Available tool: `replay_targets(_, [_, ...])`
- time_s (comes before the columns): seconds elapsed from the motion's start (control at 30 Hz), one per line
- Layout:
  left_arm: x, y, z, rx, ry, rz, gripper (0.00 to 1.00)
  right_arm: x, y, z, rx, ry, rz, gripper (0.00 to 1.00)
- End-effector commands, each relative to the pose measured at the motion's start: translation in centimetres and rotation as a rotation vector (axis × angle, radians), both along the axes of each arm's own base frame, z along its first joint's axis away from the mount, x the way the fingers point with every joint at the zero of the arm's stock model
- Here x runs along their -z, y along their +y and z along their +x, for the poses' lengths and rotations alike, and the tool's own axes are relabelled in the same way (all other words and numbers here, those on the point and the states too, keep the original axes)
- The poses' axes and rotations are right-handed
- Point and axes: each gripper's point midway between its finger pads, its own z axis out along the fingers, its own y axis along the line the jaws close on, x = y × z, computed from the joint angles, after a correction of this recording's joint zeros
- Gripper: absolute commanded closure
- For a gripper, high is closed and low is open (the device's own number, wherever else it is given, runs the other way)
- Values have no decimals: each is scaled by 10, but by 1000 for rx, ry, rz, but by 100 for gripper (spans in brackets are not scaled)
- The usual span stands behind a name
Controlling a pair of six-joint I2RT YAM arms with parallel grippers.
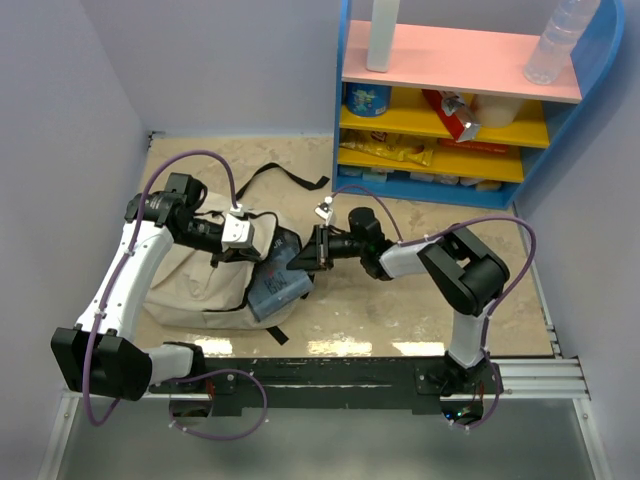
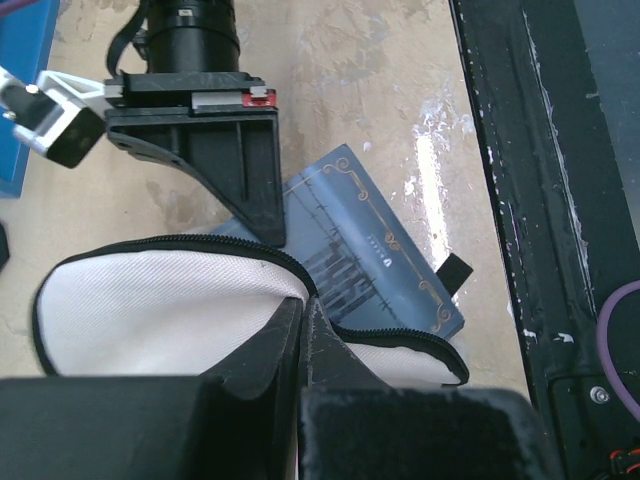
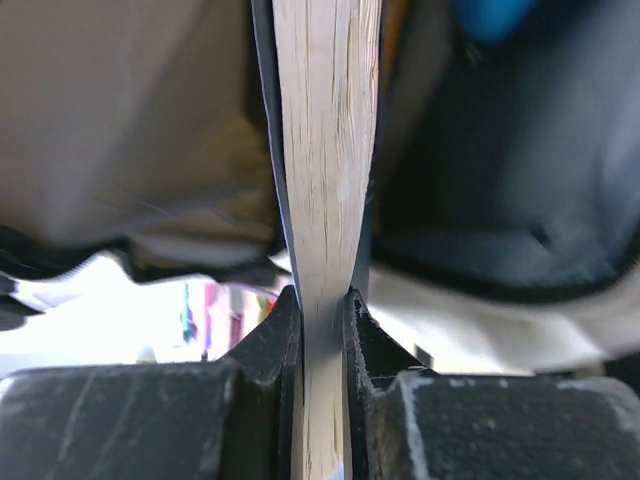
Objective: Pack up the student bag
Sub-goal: Place the book in the student bag.
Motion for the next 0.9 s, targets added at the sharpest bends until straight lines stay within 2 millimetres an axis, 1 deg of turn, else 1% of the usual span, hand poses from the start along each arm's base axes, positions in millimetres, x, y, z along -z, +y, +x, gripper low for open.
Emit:
replay_targets(0.0, [-38,-18,-7,57,-69,-132,100,-77,15,25,39,-105,223,100])
replay_targets(0.03, [-37,-19,-7,58,-67,-132,100,-82,19,33,68,-125,281,100])
replay_targets(0.07, [-37,-20,-7,62,-63,-134,100,-88,20,36,93,-48,332,100])
replay_targets(0.13, [-39,-21,-7,62,-55,-135,100,-101,22,39,114,-47,446,100])
replay_targets(0.17, [-40,-21,-7,62,-57,-137,100,-108,27,43,136,-35,471,100])
replay_targets(0.2, [-40,-21,-7,63,-57,-136,100,-110,35,39,139,-44,468,100])
replay_targets(0.23, [-41,-21,-8,63,-64,-132,100,-101,41,43,172,-22,413,100])
replay_targets(0.27, [-40,-21,-8,63,-62,-132,100,-109,43,54,258,-86,400,100])
replay_targets(0.3, [-39,-21,-8,63,-61,-132,100,-111,49,52,287,-92,379,100])
replay_targets(0.33, [-39,-21,-9,64,-60,-133,100,-109,51,55,327,-82,356,100])
replay_targets(0.37, [-38,-21,-8,64,-56,-132,100,-123,49,57,371,-104,377,100])
replay_targets(0.4, [-38,-21,-9,63,-54,-134,100,-130,51,61,431,-104,384,100])
replay_targets(0.43, [-38,-21,-9,64,-55,-135,100,-131,51,63,465,-99,372,100])
replay_targets(0.5, [-39,-21,-10,67,-58,-139,100,-150,52,66,501,-103,397,100])
replay_targets(0.6, [-38,-21,-11,69,-64,-136,100,-169,53,69,545,-85,439,100])
replay_targets(0.63, [-38,-21,-11,71,-64,-136,100,-162,59,69,542,-77,394,100])
replay_targets(0.67, [-38,-21,-11,71,-62,-136,100,-174,70,69,521,-117,386,100])
replay_targets(0.7, [-38,-21,-11,69,-62,-136,100,-165,84,59,487,-111,352,100])
replay_targets(0.73, [-37,-21,-11,72,-63,-136,100,-156,92,55,484,-102,320,100])
replay_targets(0.77, [-38,-21,-11,71,-64,-139,100,-156,99,52,473,-111,315,100])
replay_targets(0.8, [-37,-21,-12,71,-60,-138,100,-151,111,40,449,-107,296,100])
replay_targets(0.83, [-37,-22,-12,73,-61,-140,100,-133,119,39,449,-97,255,100])
replay_targets(0.87, [-37,-21,-12,73,-62,-140,100,-134,126,36,444,-116,252,100])
